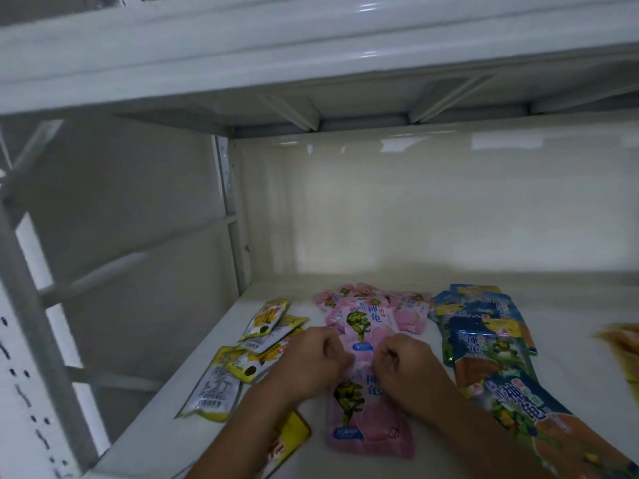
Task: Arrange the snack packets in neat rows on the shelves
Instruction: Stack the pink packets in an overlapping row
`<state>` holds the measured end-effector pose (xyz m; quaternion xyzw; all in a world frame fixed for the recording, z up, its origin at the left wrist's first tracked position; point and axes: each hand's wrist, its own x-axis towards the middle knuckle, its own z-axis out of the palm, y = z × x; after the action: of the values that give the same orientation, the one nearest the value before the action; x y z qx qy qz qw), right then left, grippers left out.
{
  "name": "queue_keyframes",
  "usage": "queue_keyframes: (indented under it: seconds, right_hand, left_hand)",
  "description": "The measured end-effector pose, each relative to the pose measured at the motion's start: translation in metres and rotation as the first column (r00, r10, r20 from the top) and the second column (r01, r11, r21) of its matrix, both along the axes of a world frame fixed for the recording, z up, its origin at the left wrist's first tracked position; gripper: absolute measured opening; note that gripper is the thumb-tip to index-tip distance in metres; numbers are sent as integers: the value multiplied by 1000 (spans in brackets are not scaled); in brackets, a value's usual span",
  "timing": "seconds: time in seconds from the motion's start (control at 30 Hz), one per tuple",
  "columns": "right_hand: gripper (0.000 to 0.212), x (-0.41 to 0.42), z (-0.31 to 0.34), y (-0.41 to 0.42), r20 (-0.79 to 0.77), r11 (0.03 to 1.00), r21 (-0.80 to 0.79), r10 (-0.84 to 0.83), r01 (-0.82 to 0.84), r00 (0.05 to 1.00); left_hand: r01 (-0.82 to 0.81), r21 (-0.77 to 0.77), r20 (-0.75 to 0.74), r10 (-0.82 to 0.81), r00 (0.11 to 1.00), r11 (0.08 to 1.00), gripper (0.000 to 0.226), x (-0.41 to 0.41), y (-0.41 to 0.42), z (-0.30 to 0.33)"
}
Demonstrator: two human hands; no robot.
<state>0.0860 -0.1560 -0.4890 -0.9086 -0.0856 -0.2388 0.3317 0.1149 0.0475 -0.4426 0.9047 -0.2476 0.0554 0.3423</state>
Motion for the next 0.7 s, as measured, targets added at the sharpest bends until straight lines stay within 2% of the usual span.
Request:
queue_keyframes:
  seconds: [0.07,0.1,0.17,0.23,0.33,0.5,0.53,0.6,0.7]
  right_hand:
    - [9,-12,-4,-3,-35,994,-111,1,-5,999]
    - [11,-16,-6,-3,-42,985,-170,-29,21,999]
    - [36,-19,-12,-4,38,964,-245,-98,104,994]
    - [41,-22,-13,-2,147,938,-308,-117,158,982]
    - [49,-22,-12,1,161,897,-402,-130,185,978]
    - [73,-24,6,9,-101,919,-385,-139,90,985]
    - [70,-23,9,8,-155,922,-380,-142,74,978]
    - [44,-21,17,9,-232,932,-361,-112,22,966]
    - [35,-18,25,12,-311,942,-334,-77,-32,947]
  left_hand:
    - [-26,-102,95,36,995,994,16,-1,3,-8]
    - [-40,-147,138,61,989,988,15,0,4,-13]
    - [-67,-179,198,102,975,982,16,1,4,-19]
    - [-71,-169,240,111,964,983,16,3,2,-21]
    - [-92,-160,264,132,955,983,16,13,-4,-20]
    - [-125,-171,246,165,955,977,17,33,-14,-20]
    - [-129,-168,255,169,952,977,16,37,-17,-19]
    - [-130,-164,276,172,946,978,14,44,-21,-15]
    - [-138,-154,291,179,940,978,14,51,-25,-13]
